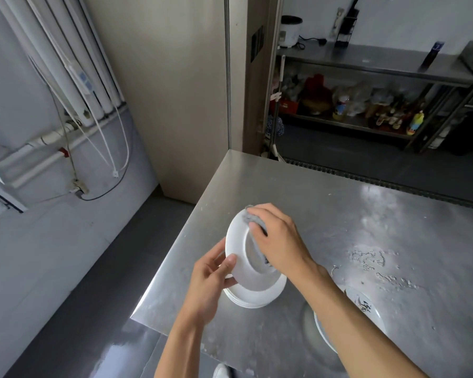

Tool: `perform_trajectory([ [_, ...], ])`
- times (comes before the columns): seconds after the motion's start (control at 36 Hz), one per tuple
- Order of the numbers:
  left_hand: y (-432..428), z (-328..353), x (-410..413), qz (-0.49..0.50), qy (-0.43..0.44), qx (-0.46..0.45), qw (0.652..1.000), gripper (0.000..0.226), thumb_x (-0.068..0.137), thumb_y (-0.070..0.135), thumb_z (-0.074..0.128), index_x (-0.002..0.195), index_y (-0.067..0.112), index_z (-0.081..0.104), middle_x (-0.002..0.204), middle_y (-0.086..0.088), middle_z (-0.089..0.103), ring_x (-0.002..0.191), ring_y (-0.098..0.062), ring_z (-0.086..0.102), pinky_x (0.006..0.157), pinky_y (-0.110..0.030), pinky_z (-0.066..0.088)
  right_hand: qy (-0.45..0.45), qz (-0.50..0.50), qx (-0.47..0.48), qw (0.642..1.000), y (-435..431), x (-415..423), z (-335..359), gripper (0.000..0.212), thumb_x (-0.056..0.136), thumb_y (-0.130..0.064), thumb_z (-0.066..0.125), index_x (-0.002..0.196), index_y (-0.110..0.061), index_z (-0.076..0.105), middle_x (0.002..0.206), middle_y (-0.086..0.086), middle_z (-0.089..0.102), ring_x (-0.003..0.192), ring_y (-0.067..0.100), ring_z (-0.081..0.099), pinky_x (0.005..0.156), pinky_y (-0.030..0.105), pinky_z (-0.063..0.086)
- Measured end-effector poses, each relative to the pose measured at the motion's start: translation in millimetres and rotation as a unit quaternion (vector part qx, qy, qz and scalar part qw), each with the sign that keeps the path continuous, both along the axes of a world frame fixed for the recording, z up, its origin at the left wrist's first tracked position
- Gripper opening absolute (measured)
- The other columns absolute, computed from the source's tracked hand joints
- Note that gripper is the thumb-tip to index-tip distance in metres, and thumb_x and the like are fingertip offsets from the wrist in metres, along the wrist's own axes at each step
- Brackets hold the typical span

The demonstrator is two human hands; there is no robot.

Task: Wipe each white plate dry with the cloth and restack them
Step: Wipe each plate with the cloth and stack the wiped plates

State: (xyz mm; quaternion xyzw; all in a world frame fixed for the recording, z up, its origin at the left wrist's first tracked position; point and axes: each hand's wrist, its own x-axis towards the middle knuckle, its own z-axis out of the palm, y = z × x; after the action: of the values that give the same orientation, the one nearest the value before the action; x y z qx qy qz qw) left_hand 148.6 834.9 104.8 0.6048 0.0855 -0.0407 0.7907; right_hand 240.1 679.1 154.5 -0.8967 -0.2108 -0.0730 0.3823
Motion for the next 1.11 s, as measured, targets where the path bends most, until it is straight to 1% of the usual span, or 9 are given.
perform_trajectory([
  [0.08,-3,0,4,0.016,-0.009,-0.001,1.000,0.040,0.105,0.027,0.057,0.144,0.036,0.061,0.131,-0.006,0.073,0.117,-0.023,0.072,0.085,-0.030,0.060,-0.052,0.056,-0.014,0.997,14,-7,-1,0.030,0.094,-0.004,0.059,0.121,-0.010,0.070,0.127,-0.001,0.065,0.116,0.022,0.057,0.106,0.033,0.043],
  [0.17,-3,0,7,0.062,-0.001,-0.019,0.998,0.039,0.104,0.027,0.058,0.142,0.036,0.063,0.130,-0.007,0.073,0.119,-0.027,0.071,0.085,-0.033,0.061,-0.082,0.123,-0.031,0.989,21,-13,-8,0.030,0.094,-0.002,0.059,0.120,-0.012,0.069,0.129,-0.002,0.063,0.110,0.021,0.054,0.106,0.028,0.040],
  [0.36,13,-1,11,0.139,0.005,-0.101,0.985,0.035,0.110,0.014,0.049,0.140,0.023,0.064,0.132,-0.017,0.071,0.108,-0.028,0.072,0.095,-0.040,0.059,-0.149,0.206,-0.126,0.959,18,-23,-26,0.037,0.090,-0.001,0.061,0.122,-0.020,0.064,0.127,-0.009,0.059,0.097,0.021,0.053,0.088,0.036,0.049],
  [0.53,30,2,10,0.172,0.002,-0.164,0.971,0.036,0.110,0.013,0.046,0.141,0.019,0.063,0.136,-0.014,0.069,0.114,-0.026,0.072,0.092,-0.036,0.062,-0.221,0.167,-0.134,0.952,5,-27,-33,0.038,0.083,0.002,0.064,0.111,-0.023,0.069,0.124,-0.011,0.064,0.096,0.020,0.059,0.073,0.035,0.046],
  [0.75,36,1,2,0.142,0.005,-0.171,0.975,0.038,0.108,0.013,0.050,0.140,0.026,0.066,0.142,-0.005,0.067,0.119,-0.019,0.070,0.090,-0.030,0.060,-0.166,0.061,-0.063,0.982,-18,-14,-36,0.034,0.086,0.010,0.066,0.113,-0.009,0.072,0.123,0.001,0.066,0.096,0.029,0.062,0.084,0.040,0.055],
  [0.86,33,2,-1,0.105,0.012,-0.145,0.984,0.041,0.100,0.021,0.060,0.139,0.029,0.067,0.112,0.002,0.073,0.089,-0.014,0.067,0.087,-0.032,0.061,-0.122,0.005,-0.029,0.992,-20,0,-26,0.027,0.092,0.006,0.062,0.113,-0.007,0.072,0.118,0.003,0.068,0.101,0.030,0.063,0.089,0.041,0.053],
  [0.92,30,3,-2,0.079,0.011,-0.117,0.990,0.042,0.098,0.023,0.067,0.139,0.032,0.067,0.103,-0.004,0.066,0.089,-0.019,0.059,0.091,-0.036,0.060,-0.112,-0.016,-0.023,0.993,-19,8,-19,0.027,0.092,0.006,0.061,0.114,-0.006,0.072,0.116,0.005,0.068,0.100,0.031,0.063,0.090,0.042,0.053],
  [1.03,21,9,-3,0.046,0.013,-0.077,0.996,0.045,0.094,0.032,0.068,0.139,0.035,0.067,0.123,-0.010,0.073,0.105,-0.027,0.071,0.099,-0.049,0.059,-0.117,-0.022,-0.030,0.992,-11,17,-4,0.027,0.092,0.005,0.060,0.114,-0.005,0.072,0.114,0.005,0.069,0.094,0.030,0.059,0.089,0.038,0.050],
  [1.11,13,15,0,0.032,0.002,-0.049,0.998,0.043,0.097,0.031,0.066,0.139,0.035,0.066,0.130,-0.010,0.073,0.114,-0.028,0.072,0.088,-0.041,0.062,-0.119,0.016,-0.036,0.992,1,14,5,0.030,0.092,0.004,0.059,0.116,-0.008,0.071,0.119,0.001,0.069,0.096,0.027,0.058,0.088,0.038,0.050],
])
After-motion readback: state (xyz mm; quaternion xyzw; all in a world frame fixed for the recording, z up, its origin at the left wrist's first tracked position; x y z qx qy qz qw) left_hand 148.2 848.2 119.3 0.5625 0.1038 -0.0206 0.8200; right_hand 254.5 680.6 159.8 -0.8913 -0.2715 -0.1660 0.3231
